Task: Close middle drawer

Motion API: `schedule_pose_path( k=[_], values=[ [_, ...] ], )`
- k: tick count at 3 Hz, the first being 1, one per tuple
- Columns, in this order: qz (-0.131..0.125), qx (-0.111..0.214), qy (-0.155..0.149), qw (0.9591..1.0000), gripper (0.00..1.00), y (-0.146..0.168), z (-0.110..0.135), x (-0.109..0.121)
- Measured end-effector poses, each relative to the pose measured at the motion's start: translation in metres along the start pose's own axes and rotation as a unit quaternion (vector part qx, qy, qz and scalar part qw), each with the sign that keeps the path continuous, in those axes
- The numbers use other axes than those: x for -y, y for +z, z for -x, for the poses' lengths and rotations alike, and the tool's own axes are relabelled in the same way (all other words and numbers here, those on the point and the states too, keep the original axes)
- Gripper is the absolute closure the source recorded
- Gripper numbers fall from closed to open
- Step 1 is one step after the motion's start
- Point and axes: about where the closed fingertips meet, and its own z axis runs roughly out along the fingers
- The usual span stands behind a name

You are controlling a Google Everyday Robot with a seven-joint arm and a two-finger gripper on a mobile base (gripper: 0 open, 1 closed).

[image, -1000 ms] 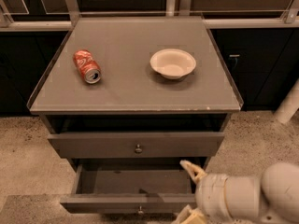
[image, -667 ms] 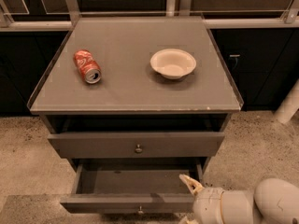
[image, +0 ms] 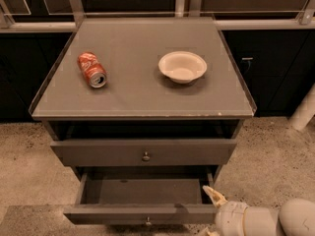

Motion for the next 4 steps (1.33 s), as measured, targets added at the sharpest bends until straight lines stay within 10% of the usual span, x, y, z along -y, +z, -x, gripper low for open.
schedule_pose_path(
  k=[2, 4],
  values=[
    [-0.004, 0.047, 0.121, 0.9916, 0.0, 0.027, -0.113, 0.04],
    [0.004, 0.051, 0.129, 0.9903, 0.41, 0.034, -0.118, 0.036]
  ],
)
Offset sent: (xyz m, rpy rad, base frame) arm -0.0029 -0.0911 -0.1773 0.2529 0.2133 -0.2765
